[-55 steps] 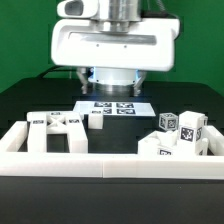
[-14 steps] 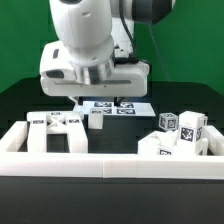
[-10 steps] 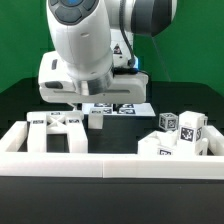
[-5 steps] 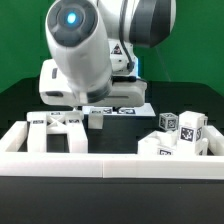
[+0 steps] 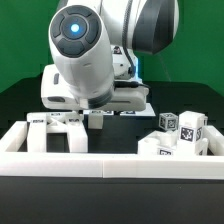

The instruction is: Assemble chair

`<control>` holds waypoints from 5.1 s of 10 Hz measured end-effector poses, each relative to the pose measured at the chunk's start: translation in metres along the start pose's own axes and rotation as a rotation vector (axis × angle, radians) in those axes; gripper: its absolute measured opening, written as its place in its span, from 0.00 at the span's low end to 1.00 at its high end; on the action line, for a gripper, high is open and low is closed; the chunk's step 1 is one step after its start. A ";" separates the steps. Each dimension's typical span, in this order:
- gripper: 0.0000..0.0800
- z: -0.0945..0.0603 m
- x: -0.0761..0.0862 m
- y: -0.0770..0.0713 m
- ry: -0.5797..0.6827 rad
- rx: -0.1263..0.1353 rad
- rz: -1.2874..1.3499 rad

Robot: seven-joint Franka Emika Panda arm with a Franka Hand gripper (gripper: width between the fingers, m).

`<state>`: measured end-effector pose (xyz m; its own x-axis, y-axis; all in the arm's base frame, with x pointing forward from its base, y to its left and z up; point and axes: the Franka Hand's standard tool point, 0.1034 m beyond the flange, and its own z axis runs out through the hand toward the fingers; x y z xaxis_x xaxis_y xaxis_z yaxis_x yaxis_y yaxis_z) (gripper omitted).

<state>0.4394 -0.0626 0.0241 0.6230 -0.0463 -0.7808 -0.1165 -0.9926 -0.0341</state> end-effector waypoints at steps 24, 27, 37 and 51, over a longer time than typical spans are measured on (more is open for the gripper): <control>0.36 -0.110 -0.022 -0.022 0.334 0.017 0.001; 0.36 -0.142 -0.027 -0.035 0.537 0.006 -0.023; 0.36 -0.178 -0.005 -0.077 0.821 0.003 0.008; 0.36 -0.186 0.018 -0.123 1.260 0.035 0.008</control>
Offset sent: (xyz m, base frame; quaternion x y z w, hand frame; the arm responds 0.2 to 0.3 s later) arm 0.0003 0.0020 -0.0032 -0.0067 0.0048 -0.0003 1.0000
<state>0.6090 0.0377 0.1305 0.9238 -0.1459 0.3540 -0.1317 -0.9892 -0.0640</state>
